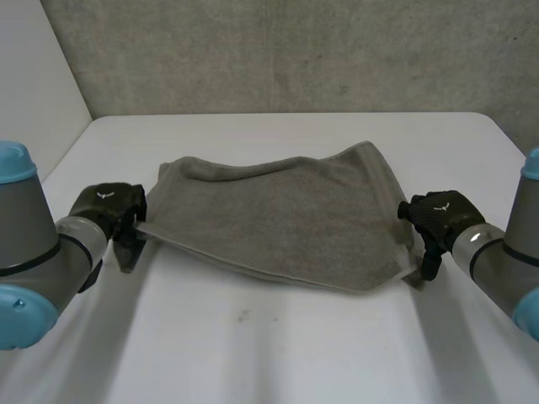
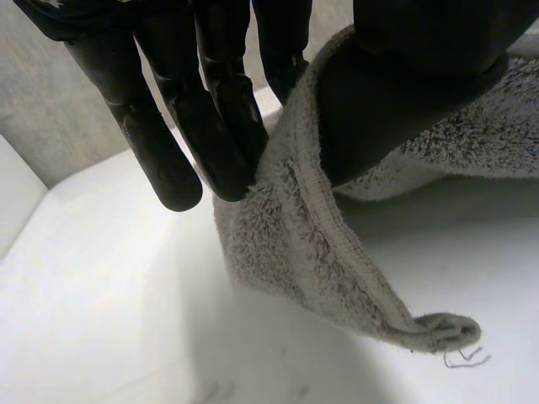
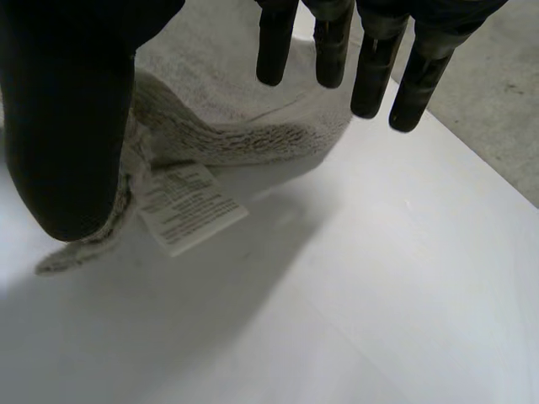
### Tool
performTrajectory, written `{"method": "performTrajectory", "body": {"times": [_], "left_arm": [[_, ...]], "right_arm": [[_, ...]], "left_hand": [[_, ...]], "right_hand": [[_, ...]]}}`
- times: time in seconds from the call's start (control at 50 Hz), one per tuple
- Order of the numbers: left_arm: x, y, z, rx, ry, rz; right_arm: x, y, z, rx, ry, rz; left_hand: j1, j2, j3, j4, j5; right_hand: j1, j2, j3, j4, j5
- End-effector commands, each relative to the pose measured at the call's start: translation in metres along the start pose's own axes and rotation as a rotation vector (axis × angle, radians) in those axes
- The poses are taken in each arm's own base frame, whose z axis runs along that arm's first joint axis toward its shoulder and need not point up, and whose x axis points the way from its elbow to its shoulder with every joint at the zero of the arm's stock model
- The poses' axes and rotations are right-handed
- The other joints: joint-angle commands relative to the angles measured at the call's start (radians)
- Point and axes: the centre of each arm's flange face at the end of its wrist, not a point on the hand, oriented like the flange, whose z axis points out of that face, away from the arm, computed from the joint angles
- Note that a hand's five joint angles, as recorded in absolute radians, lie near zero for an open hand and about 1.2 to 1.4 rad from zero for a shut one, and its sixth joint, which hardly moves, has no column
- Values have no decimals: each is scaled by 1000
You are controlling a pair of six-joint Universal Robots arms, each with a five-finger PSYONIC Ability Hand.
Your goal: Fold the towel.
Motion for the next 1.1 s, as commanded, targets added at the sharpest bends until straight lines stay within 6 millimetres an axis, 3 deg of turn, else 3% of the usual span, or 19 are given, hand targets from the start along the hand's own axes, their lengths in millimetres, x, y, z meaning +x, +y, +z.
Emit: {"method": "performTrajectory", "body": {"times": [0.02, 0.1, 0.18, 0.32, 0.64, 0.74, 0.78, 0.84, 0.86, 0.96, 1.0, 1.06, 1.1], "left_arm": [[-3, -15, 3, 46, -10, -5], [-4, -24, 10, 71, -16, -6], [-6, -29, 20, 80, -21, -7], [-7, -35, 31, 70, -23, -16], [-20, -38, 41, 51, -48, -86], [-25, -35, 42, 40, -61, -92], [-25, -34, 41, 36, -60, -92], [-26, -30, 40, 18, -62, -93], [-27, -27, 39, 0, -63, -96], [-25, -17, 28, -75, -52, -93], [-24, -13, 23, -105, -48, -93], [-23, -10, 7, -151, -37, -86], [-22, -10, 0, -163, -34, -83]], "right_arm": [[-11, 8, -18, 29, -13, 42], [-24, 13, -26, 24, -58, 46], [-49, 10, -40, 64, -139, 58], [-65, 7, -47, 126, -163, 47], [-70, 25, -16, 182, -74, -109], [-55, 29, -2, 186, -16, -128], [-41, 27, 3, 200, 29, -114], [-35, 26, 4, 202, 45, -103], [-30, 24, 5, 206, 60, -95], [-8, 13, 3, 234, 112, -68], [9, -4, -5, 281, 146, -23], [15, -15, -11, 301, 142, 4], [28, -36, -28, 302, 109, 25]], "left_hand": [[205, 178, 179, 179, 187], [205, 178, 179, 179, 187], [205, 178, 179, 179, 187], [205, 178, 179, 179, 187], [205, 178, 179, 179, 187], [205, 178, 179, 179, 187], [205, 178, 179, 179, 187], [205, 178, 179, 179, 187], [205, 178, 179, 179, 187], [205, 178, 179, 179, 187], [205, 178, 179, 179, 187], [205, 178, 179, 179, 187], [205, 178, 179, 179, 187]], "right_hand": [[-66, -40, -40, -46, -47], [-66, -40, -40, -46, -47], [-66, -40, -40, -46, -47], [-63, -37, -37, -43, -44], [63, 89, 89, 83, 82], [312, 339, 339, 333, 332], [672, 698, 698, 692, 691], [850, 876, 876, 870, 869], [1094, 1120, 1120, 1114, 1113], [1107, 1133, 1133, 1127, 1126], [1107, 1133, 1133, 1127, 1126], [1107, 1133, 1133, 1127, 1126], [1107, 1133, 1133, 1127, 1126]]}}
